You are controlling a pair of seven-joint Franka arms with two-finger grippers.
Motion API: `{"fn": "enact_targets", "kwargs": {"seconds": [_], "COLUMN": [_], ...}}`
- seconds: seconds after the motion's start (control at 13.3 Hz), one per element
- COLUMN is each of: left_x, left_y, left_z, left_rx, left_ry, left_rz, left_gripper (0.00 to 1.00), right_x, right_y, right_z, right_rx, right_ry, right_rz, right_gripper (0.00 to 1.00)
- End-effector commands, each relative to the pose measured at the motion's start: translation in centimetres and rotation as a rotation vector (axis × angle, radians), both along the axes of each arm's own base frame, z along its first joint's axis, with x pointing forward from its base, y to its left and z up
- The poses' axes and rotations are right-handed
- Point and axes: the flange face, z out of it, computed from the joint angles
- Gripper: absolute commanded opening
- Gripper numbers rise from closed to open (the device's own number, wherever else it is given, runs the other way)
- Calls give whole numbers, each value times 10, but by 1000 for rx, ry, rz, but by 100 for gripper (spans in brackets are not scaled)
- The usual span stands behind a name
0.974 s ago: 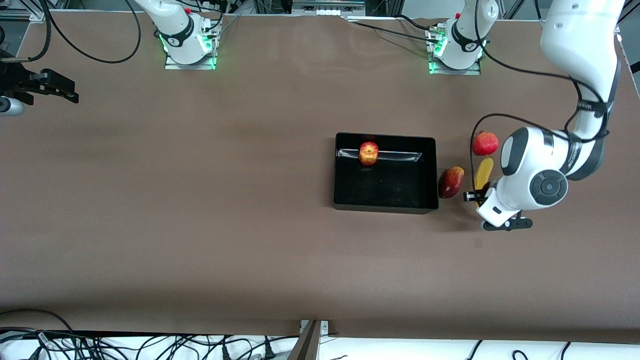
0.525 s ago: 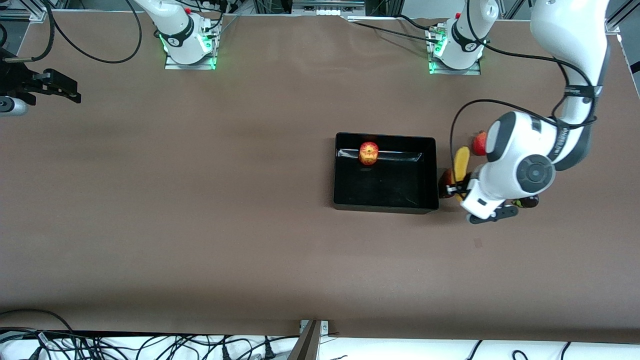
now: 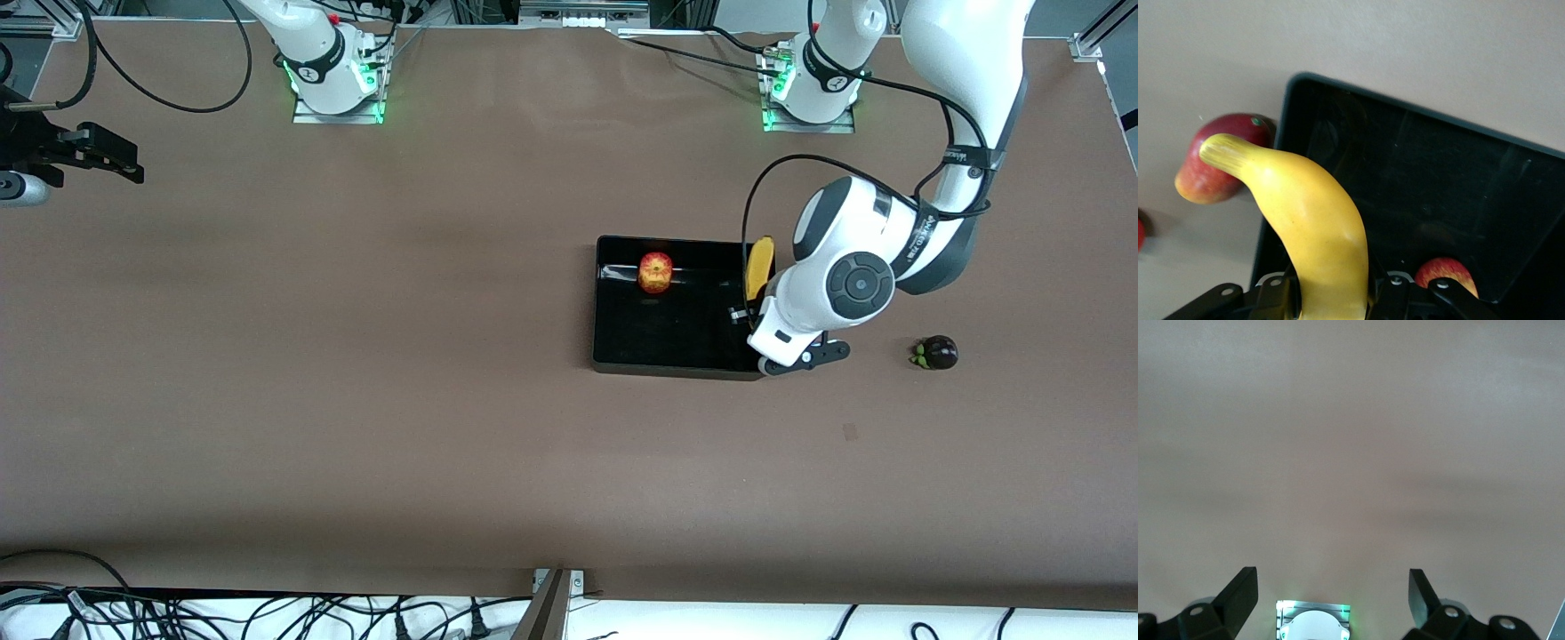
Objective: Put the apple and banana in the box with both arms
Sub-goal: 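Carry the banana into the black box and lower it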
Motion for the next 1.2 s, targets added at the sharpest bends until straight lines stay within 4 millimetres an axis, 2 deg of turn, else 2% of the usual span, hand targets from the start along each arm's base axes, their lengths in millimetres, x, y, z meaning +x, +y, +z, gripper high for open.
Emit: {"fn": "enact_targets", "kwargs": {"seconds": [0.0, 0.22, 0.52, 1.12], "left_x": [-5, -6, -9, -3], "left_y": [-2, -7, -27, -28], "left_z": [-3, -23, -34, -62], "left_rx": [-15, -14, -22, -32], "left_ry": [15, 24, -2, -29], "left_rz": [34, 49, 55, 65], "left_gripper": [0, 0, 0, 0], "right_x": [1, 1, 2, 3], "right_y": [-2, 2, 0, 0], "right_z": [4, 5, 4, 3], "right_rx": [-7, -5, -3, -1], "right_ry": [3, 1, 1, 3], "right_rz": [-13, -7, -9, -11], "right_gripper": [100, 100, 100, 100]}}
